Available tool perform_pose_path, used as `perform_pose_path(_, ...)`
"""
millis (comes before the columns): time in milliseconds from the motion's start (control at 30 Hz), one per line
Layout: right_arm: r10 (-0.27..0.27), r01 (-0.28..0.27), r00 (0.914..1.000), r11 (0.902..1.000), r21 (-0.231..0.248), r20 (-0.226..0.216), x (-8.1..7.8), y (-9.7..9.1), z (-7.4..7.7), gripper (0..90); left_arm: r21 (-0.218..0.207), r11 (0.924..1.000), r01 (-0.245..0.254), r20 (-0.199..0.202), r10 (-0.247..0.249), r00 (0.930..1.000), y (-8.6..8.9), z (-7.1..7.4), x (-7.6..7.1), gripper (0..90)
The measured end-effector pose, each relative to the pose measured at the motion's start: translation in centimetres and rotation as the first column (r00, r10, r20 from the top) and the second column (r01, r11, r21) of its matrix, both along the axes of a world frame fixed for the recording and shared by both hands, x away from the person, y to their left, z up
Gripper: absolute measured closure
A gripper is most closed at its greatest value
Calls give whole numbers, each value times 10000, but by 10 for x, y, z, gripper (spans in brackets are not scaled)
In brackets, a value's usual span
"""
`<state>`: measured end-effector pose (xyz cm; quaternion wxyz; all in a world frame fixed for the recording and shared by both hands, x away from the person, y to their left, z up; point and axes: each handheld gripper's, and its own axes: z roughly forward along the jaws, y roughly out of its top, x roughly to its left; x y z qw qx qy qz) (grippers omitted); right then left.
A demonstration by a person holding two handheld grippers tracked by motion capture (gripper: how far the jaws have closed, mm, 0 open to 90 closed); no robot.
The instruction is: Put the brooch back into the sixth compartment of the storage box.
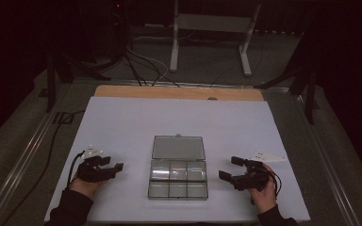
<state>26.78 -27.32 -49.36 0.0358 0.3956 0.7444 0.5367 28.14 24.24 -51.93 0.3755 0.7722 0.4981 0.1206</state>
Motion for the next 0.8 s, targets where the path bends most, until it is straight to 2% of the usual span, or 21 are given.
perform_pose_path(100, 15, -14, 10000, 10000, 27, -49, 0, 0, 0, 33, 361, 9993, -29, 111, 25, 9999, -2, -1, 1, 478)
perform_pose_path(267, 29, -29, 10000, 10000, 13, -20, 0, 0, 0, 33, 559, 9984, 122, 274, -137, 9995, -3, -3, 4, 600)
perform_pose_path(400, 30, -30, 10000, 10000, 12, -46, 0, 0, 0, 33, 797, 9966, 230, 238, -250, 9994, -4, -5, 7, 675)
perform_pose_path(667, 46, -46, 10000, 10000, 3, -18, 0, 0, 0, 33, 873, 9947, 546, 302, -574, 9979, -2, -6, 9, 777)
perform_pose_path(800, 33, -33, 10000, 10000, -10, -41, 0, 0, 0, 33, 1152, 9905, 758, 406, -809, 9959, -6, -4, 8, 789)
